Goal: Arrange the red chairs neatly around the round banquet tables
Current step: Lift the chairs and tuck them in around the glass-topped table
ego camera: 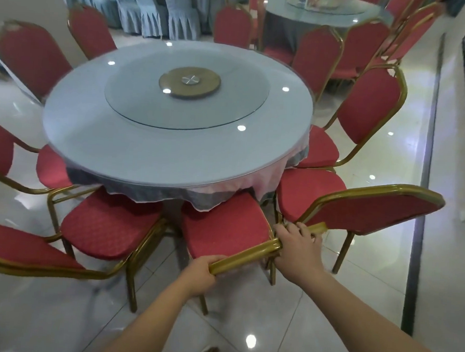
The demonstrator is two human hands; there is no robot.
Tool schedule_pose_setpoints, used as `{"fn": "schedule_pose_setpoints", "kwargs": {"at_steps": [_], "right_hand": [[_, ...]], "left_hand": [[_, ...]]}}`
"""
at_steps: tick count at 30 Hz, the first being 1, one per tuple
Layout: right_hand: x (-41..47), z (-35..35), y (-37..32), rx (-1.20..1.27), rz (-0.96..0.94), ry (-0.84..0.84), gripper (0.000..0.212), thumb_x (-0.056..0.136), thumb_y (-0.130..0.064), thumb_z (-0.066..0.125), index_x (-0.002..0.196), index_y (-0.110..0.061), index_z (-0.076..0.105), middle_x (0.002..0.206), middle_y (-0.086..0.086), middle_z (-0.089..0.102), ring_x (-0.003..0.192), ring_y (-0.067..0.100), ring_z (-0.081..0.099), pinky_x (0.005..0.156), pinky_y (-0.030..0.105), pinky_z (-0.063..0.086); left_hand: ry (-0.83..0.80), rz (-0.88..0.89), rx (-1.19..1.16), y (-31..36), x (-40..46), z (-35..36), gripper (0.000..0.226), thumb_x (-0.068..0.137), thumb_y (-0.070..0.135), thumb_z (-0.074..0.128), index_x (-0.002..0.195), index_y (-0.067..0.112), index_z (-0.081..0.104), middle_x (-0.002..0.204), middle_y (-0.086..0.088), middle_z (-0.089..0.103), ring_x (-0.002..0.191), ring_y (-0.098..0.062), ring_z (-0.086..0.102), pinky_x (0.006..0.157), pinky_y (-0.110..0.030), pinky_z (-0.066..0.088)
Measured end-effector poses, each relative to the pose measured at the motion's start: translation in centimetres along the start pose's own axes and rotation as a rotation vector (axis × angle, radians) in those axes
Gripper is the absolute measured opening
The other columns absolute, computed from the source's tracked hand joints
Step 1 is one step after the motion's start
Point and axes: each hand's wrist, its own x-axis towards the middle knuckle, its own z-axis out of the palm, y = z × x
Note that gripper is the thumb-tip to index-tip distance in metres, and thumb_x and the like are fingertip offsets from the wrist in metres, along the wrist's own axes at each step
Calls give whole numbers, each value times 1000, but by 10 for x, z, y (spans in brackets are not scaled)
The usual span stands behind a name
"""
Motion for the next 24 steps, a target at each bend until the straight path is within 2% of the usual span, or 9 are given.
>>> {"fn": "schedule_pose_setpoints", "kwargs": {"at_steps": [2, 4, 6, 9, 11, 13, 15, 19, 24], "right_hand": [[-1, -6, 13, 73, -81, -54, 73, 82, -41, 58, 149, -39, 28, 152, -6, 36, 149, 26, 15, 115, 57, 17], [-3, -14, 29, 176, -165, -96, 75, 81, -44, 59, 149, -43, 28, 156, -13, 29, 151, 19, 10, 117, 56, 13], [-10, -19, 49, 317, -220, -98, 74, 81, -41, 62, 148, -44, 31, 158, -17, 26, 150, 12, 10, 119, 53, 13], [-31, -19, 92, 531, -201, -117, 71, 78, -41, 63, 146, -42, 39, 156, -17, 32, 145, 7, 25, 118, 48, 25], [-48, -16, 127, 630, -169, -138, 64, 81, -36, 64, 143, -39, 44, 150, -17, 41, 138, 5, 37, 115, 35, 32], [-64, -16, 165, 649, -145, -142, 60, 88, -28, 65, 143, -35, 44, 143, -21, 42, 130, -1, 39, 107, 21, 31], [-74, -20, 203, 629, -109, -96, 59, 89, -27, 65, 144, -32, 44, 142, -18, 43, 130, 1, 39, 104, 18, 30], [-81, -38, 267, 652, -19, 60, 55, 88, -21, 67, 139, -27, 50, 141, -11, 49, 125, 5, 46, 96, 15, 31], [-69, -57, 322, 687, 47, 197, 56, 87, -22, 69, 139, -27, 51, 140, -10, 50, 127, 7, 46, 102, 19, 32]], "left_hand": [[6, -9, 36, 12, -5, -3, 49, 72, 14, 71, 99, 54, 63, 97, 14, 69, 91, -9, 65, 80, -22, 53], [32, -7, 43, 28, -11, -5, 46, 71, 17, 79, 106, 42, 65, 91, 11, 66, 84, -8, 63, 66, -11, 46], [60, 11, 13, 47, -17, -4, 44, 72, 22, 82, 110, 37, 66, 87, 10, 64, 76, -5, 61, 61, -9, 44], [116, 68, -6, 89, -28, 5, 47, 79, 29, 81, 122, 36, 63, 99, 10, 67, 81, -1, 63, 68, -8, 46], [189, 127, 35, 120, -33, 15, 51, 82, 32, 78, 129, 37, 58, 110, 11, 64, 94, -3, 62, 78, -10, 44], [259, 202, 57, 152, -34, 29, 55, 85, 30, 75, 135, 36, 53, 122, 13, 58, 107, -3, 56, 87, -11, 39], [314, 289, 41, 185, -33, 47, 57, 86, 26, 73, 138, 35, 51, 129, 17, 52, 115, 0, 51, 89, -6, 34], [284, 372, 54, 252, -18, 82, 57, 87, 26, 71, 138, 35, 49, 134, 17, 48, 122, -2, 47, 101, -20, 38], [136, 343, 207, 307, 33, 110, 77, 82, 39, 74, 148, 37, 35, 148, 11, 38, 136, -11, 38, 113, -42, 38]]}}
